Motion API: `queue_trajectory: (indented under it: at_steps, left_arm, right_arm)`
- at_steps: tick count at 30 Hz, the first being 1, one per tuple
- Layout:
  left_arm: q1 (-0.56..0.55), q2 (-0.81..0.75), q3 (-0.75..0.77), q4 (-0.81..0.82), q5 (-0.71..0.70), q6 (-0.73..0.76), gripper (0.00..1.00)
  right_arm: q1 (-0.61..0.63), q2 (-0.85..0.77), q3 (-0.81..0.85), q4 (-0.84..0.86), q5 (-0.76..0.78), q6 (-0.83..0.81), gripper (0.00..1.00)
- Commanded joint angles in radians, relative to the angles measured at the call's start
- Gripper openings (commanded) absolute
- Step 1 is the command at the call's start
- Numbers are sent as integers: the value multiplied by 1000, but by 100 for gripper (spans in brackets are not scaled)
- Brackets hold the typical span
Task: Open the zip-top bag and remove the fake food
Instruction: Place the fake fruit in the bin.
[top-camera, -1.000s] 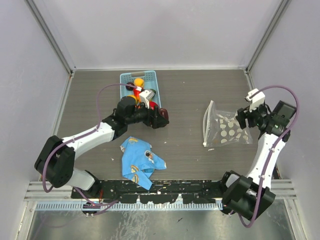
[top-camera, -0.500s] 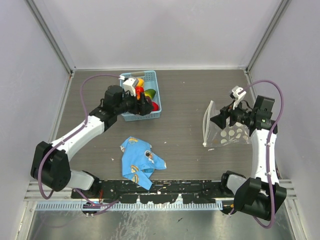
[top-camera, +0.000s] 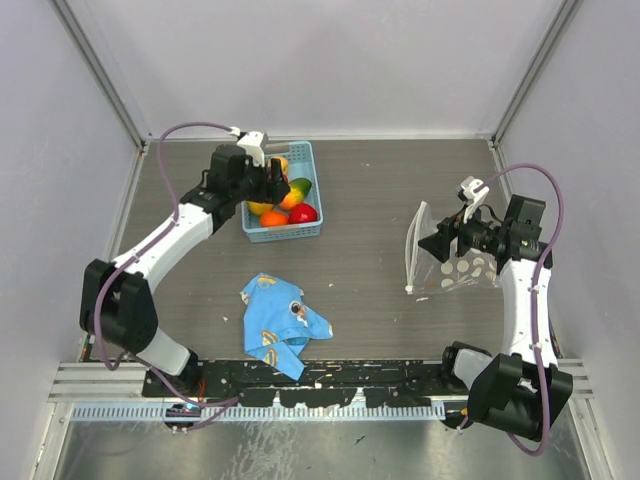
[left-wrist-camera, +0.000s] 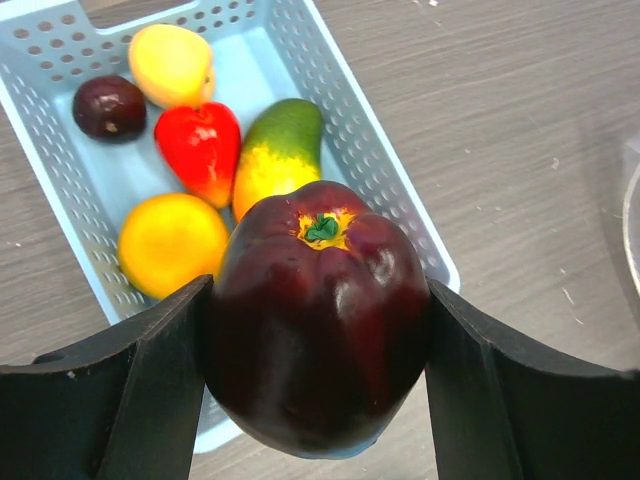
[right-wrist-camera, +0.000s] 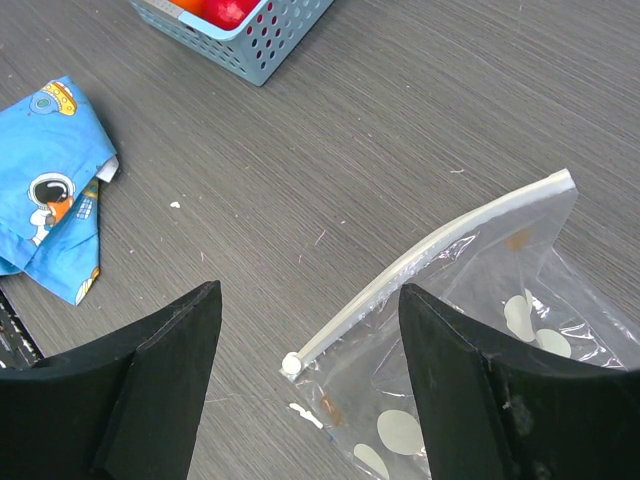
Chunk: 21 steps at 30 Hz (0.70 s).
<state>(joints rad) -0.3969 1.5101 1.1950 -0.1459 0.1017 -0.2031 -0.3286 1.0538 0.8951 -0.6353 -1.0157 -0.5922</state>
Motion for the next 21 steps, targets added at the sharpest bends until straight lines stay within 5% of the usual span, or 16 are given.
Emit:
queue_trajectory:
  at_steps: [1, 21]
  left_arm:
    - [14, 84, 115, -57, -77, 40, 21]
    - [28, 454, 505, -250, -386, 104, 24]
  right_arm:
    - [7, -4, 24, 16, -21, -10, 76]
    - [20, -6, 14, 24, -2, -13, 77]
